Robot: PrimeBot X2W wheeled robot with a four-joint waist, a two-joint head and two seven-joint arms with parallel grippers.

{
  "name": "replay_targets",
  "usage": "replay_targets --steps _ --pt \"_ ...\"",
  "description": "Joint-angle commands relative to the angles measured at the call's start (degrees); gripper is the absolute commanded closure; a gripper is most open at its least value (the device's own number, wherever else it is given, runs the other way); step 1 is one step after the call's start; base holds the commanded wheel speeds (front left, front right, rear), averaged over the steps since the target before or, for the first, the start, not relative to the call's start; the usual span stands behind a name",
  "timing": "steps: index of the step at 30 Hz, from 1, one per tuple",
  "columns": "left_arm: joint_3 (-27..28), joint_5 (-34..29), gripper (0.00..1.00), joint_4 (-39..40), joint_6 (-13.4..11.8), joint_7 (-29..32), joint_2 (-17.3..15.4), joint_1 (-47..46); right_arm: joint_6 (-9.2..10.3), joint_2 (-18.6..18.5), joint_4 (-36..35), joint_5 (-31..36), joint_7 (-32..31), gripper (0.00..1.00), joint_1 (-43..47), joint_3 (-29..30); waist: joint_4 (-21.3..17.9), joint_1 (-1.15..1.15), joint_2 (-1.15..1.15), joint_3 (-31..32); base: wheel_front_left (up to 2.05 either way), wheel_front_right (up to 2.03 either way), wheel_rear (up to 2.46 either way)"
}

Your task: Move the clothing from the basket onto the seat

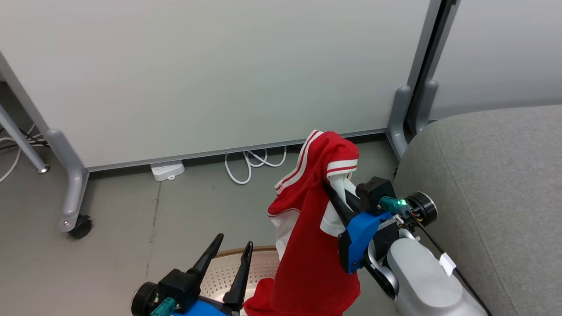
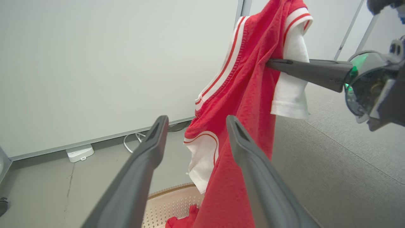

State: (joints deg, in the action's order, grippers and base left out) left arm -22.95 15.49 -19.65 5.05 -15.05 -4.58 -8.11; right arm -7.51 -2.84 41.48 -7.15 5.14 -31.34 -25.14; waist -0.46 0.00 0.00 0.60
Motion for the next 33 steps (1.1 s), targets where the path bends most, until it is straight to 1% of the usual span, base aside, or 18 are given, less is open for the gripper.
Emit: replay_targets --steps 1,6,7,22,28,31,33 --pt "0.42 -0.34 0.00 -0.04 0.33 -0.20 0.15 0.47 0.04 -0.09 -0.14 0.07 0.09 1.00 -0.07 0.24 -1.72 0.00 0.00 -0.33 0.00 0.00 0.00" --pt "1.21 -1.29 0.00 0.20 0.91 -0.19 0.58 0.15 0.04 -0.06 -0.07 -0.14 0.18 1.00 -0.52 0.07 -6.27 0.00 0.00 -0.81 0.00 0.00 0.00" --pt "1.21 -1.29 0.00 0.20 0.91 -0.19 0.58 0.15 0.04 -0.06 -0.07 -0.14 0.18 1.00 -0.52 0.07 -6.27 0.00 0.00 -0.81 0.00 0.00 0.00" --pt "2.40 -2.12 0.00 0.75 1.87 -0.20 1.42 -0.41 0.04 -0.06 0.26 0.52 0.17 1.00 -0.87 0.06 -22.83 0.00 0.00 -1.45 0.00 0.00 0.00" --pt "2.70 -2.41 0.00 0.70 2.06 -0.19 1.52 -0.83 0.04 -0.04 0.43 0.98 0.32 1.00 -0.76 0.67 -27.55 0.00 0.00 -1.90 0.00 0.00 0.00" --pt "2.53 -2.48 0.00 0.51 2.03 -0.20 1.54 -1.25 0.04 -0.04 0.38 0.93 0.36 1.00 -0.59 0.97 -29.25 0.00 0.00 -2.16 0.00 0.00 0.00" --pt "2.21 -2.57 0.00 0.40 2.07 -0.19 1.55 -1.68 0.04 -0.04 0.15 0.87 0.56 1.00 -0.31 1.47 -29.67 0.00 0.00 -2.52 0.00 0.00 0.00"
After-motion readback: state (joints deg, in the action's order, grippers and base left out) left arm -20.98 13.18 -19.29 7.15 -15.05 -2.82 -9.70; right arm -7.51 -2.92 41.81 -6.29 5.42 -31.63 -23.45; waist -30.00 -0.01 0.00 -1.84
